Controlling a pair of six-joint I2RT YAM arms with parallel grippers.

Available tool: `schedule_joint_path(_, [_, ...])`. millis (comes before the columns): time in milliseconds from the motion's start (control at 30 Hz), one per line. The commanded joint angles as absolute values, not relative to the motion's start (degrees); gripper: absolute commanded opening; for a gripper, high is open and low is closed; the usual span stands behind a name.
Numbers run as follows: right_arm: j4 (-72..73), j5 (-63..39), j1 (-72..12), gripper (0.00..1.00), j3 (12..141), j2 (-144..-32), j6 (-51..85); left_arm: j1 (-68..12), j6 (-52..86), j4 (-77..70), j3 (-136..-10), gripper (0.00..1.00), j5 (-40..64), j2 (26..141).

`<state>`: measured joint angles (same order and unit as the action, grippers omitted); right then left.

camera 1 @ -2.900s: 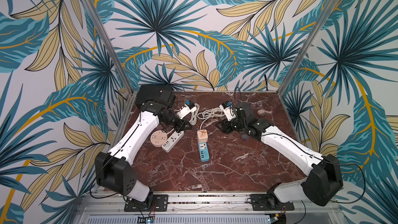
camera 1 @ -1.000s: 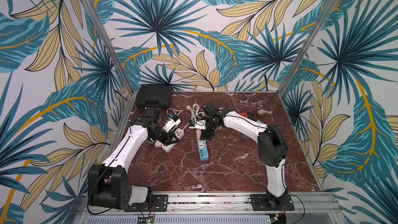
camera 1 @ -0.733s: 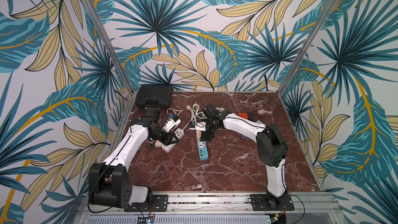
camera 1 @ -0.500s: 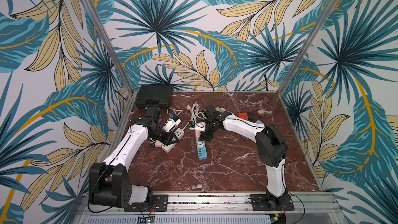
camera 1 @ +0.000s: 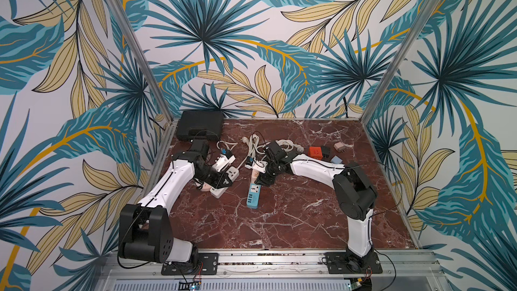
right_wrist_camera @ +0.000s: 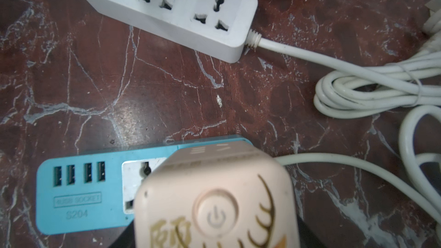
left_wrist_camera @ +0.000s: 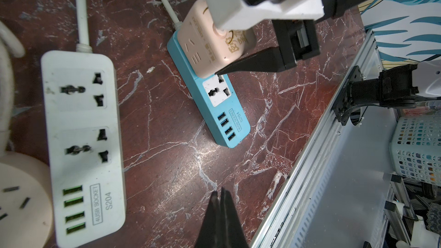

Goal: Pull the plug off the socket
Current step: Adjust the socket at the center of the board.

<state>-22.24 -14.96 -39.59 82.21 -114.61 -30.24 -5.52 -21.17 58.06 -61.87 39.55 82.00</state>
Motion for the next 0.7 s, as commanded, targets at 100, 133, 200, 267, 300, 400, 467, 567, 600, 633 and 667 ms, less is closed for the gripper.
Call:
schedule_joint_path(100, [-18.16,-10.71,-41.83,0.05,80.01,-111.97,-18.60,-5.10,-21.76,59.10,-63.75,0.00,39.47,85.92])
schedule_joint_path(133, [-17.86,-8.99,-42.21,0.05,80.05,-112.06,-16.84,-5.10,-22.04,59.15,-63.89,0.00,39.89,86.71])
schedule_joint_path(200, [-17.12,-5.19,-43.02,0.05,80.05,-112.22,-13.60,-5.10,-22.77,59.53,-64.24,0.00,41.29,88.05])
schedule_joint_path(267, [-16.68,-1.78,-44.06,0.05,79.85,-112.13,-10.46,-5.10,-23.86,60.26,-64.59,0.00,43.21,89.78])
schedule_joint_path(300, [-16.41,-0.66,-44.43,0.05,79.65,-111.99,-9.37,-5.10,-24.52,60.61,-64.70,0.00,44.19,90.37])
schedule_joint_path(400, [-15.63,2.58,-45.64,0.04,78.78,-111.52,-6.71,-5.17,-25.13,60.17,-64.34,0.00,45.91,92.02])
schedule_joint_path(467, [-15.42,4.50,-45.70,0.04,78.40,-111.50,-5.70,-5.34,-25.07,59.73,-64.25,0.00,45.68,93.46])
schedule_joint_path(567, [-14.85,5.92,-45.66,0.04,78.15,-111.69,-4.28,-5.73,-25.06,59.94,-64.56,0.00,44.36,96.59])
schedule_joint_path(600, [-14.39,6.14,-45.70,0.04,77.83,-111.64,-4.01,-5.79,-24.96,59.86,-64.60,0.00,43.99,97.65])
schedule_joint_path(633, [-13.80,6.38,-45.70,0.04,77.59,-111.54,-3.61,-5.80,-24.92,59.86,-64.77,0.00,43.93,98.83])
schedule_joint_path(667, [-13.41,6.37,-45.70,0.04,77.45,-111.38,-3.44,-5.84,-24.81,59.63,-64.77,0.00,44.07,99.79])
